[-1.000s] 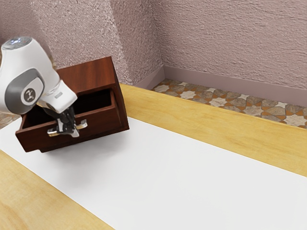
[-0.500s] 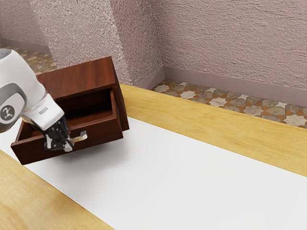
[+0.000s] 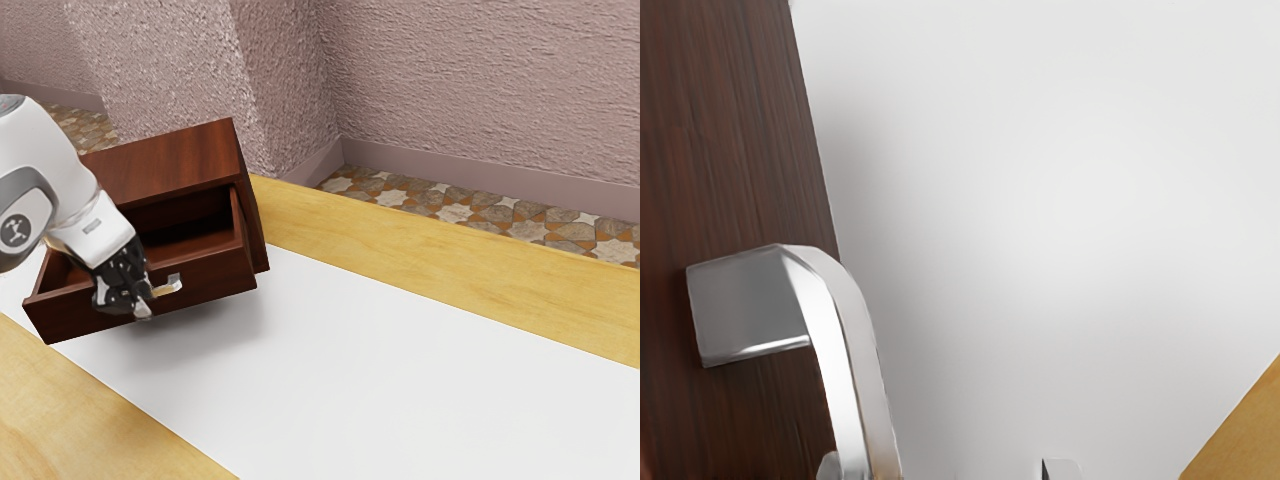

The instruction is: Pull the drawer handle with one arm to open the drawer

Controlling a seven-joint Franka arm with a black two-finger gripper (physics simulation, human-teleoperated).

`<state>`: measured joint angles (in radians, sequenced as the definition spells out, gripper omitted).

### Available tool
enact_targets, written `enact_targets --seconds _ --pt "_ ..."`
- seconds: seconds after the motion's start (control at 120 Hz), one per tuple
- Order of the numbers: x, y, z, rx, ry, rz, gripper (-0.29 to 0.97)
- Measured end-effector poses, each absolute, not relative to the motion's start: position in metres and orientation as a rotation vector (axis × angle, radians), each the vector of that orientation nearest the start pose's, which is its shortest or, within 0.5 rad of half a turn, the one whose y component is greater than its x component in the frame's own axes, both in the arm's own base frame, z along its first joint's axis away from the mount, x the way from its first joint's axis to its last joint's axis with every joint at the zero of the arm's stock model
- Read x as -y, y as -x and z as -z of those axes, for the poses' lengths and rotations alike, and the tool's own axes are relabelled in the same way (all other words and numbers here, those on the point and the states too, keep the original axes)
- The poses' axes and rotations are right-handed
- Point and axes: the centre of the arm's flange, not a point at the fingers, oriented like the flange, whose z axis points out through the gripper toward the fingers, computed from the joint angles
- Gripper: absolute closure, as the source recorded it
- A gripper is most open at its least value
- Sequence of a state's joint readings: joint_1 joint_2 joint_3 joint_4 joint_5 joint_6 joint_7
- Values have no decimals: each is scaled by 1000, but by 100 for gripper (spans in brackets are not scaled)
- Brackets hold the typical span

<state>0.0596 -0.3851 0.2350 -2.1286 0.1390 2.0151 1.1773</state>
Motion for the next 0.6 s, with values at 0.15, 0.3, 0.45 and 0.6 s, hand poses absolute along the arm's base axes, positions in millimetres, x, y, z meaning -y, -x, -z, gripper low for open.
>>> enact_targets --seconds 0.15,0.3,0.45,0.6 --pt "-157 -437 -684 -1273 2586 317 57" --pt "-141 -490 -707 -1331 2652 200 39" --pt "-131 -500 -700 -1322 2768 139 19" --pt "-118 -502 -710 -1296 2801 128 10"
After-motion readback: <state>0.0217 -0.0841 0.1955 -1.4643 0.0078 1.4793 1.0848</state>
